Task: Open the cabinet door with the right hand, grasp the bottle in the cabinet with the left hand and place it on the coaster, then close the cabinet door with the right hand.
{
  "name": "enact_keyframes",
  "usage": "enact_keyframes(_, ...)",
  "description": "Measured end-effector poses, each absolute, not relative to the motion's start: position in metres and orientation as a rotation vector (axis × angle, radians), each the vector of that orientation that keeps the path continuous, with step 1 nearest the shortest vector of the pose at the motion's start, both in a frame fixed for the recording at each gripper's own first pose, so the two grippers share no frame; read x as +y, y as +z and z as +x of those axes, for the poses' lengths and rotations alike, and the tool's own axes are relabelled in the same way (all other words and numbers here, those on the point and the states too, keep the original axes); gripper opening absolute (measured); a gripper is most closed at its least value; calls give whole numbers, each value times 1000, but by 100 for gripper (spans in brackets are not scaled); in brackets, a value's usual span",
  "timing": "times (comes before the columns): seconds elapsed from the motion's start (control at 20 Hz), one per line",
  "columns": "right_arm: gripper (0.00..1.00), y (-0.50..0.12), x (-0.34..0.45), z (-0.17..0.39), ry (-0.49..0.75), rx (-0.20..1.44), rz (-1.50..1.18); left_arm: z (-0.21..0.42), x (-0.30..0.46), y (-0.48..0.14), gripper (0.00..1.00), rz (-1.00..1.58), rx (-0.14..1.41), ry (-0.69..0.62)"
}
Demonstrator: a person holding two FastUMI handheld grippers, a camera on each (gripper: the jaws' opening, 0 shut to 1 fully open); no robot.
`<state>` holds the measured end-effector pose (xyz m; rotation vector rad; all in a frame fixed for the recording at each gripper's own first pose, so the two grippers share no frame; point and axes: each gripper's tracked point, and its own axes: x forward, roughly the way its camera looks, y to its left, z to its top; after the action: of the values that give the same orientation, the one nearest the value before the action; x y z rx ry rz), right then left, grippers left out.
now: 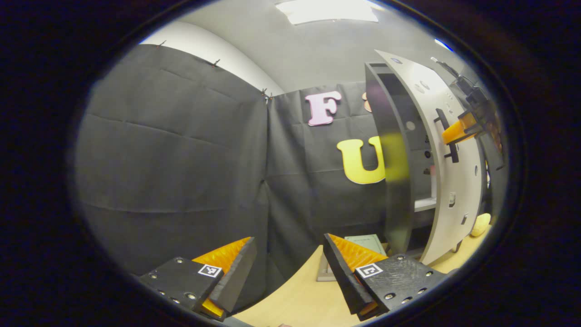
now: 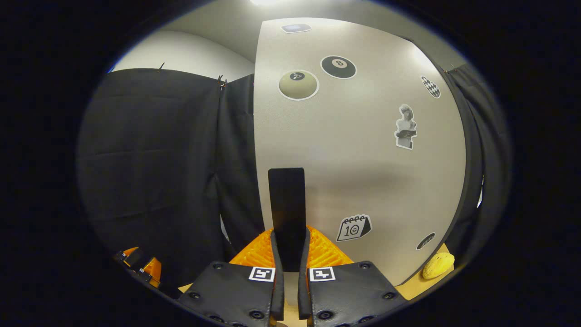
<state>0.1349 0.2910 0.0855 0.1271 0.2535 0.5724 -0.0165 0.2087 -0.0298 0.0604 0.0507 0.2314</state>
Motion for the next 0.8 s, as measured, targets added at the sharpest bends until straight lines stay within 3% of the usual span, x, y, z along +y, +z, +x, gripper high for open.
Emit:
enact_keyframes(0.15, 13, 84, 282, 133, 624, 260, 144, -8, 180, -26, 89, 55, 39, 194)
enact_keyframes(0.2, 13, 85, 280, 135, 642, 260, 145, -5, 168, -25, 93, 44, 40, 180)
enact_keyframes(0.8, 13, 87, 253, 143, 864, 273, 210, -19, 40, -6, 89, 71, 51, 67)
